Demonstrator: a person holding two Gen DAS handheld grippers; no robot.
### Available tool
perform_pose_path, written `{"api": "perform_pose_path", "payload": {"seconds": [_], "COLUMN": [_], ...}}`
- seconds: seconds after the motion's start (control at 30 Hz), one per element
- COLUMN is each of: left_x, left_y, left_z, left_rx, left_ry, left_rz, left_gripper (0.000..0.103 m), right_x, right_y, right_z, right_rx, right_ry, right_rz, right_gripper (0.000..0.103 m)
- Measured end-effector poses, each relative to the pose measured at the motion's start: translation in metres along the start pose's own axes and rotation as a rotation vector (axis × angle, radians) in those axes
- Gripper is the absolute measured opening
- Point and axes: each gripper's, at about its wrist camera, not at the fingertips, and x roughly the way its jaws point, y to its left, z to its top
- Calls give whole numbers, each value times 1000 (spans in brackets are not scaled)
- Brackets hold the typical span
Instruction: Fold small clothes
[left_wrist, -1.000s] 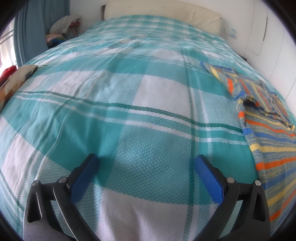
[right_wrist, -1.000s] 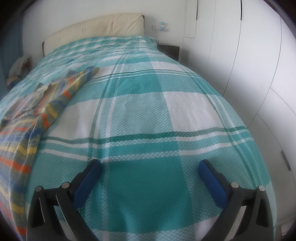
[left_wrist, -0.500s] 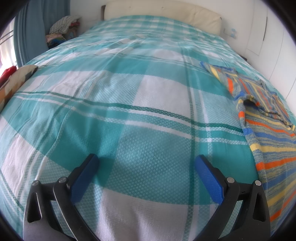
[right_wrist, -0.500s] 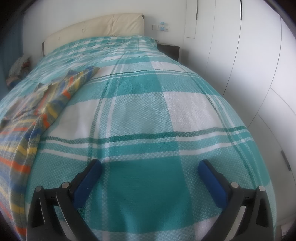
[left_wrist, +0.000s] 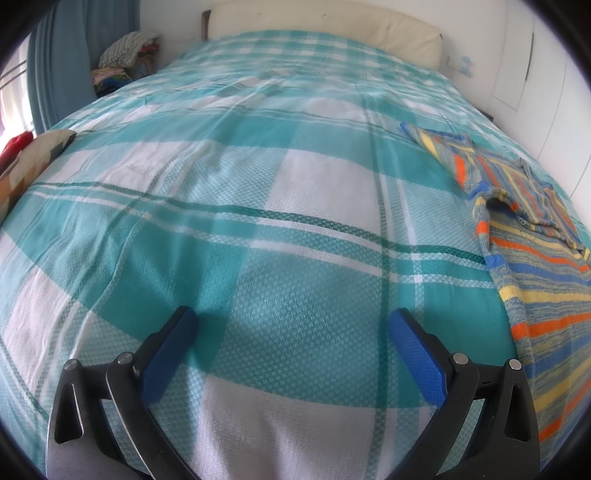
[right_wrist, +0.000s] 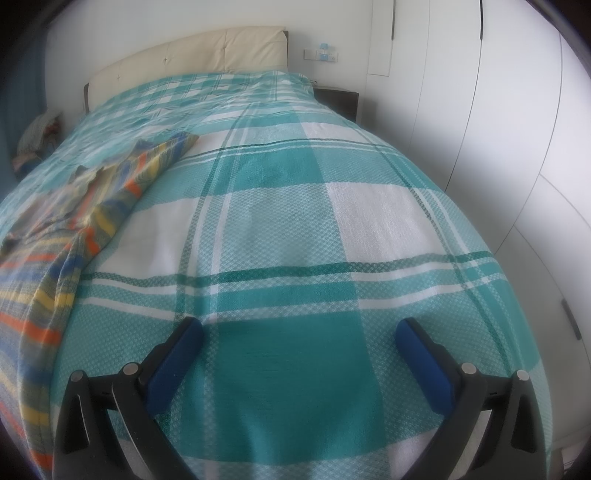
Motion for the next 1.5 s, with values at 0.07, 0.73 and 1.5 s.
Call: {"api": "perform_pose_path", "payload": {"seconds": [0.07,0.73,1.5], "left_x": [0,0,3], "left_y": [0,0,-1], "left_z": [0,0,-1], "left_rx": [0,1,17], "left_ry": [0,0,8], "left_rz": [0,0,21], "left_gripper": [103,103,103], "right_x": [0,-1,3], "right_y": [0,1,6], "right_z": [0,-1,-2], "right_rx": [0,-3,-9], "right_ry": [0,2,15], "right_rz": [0,-6,-24], "right_gripper": [103,103,103]}}
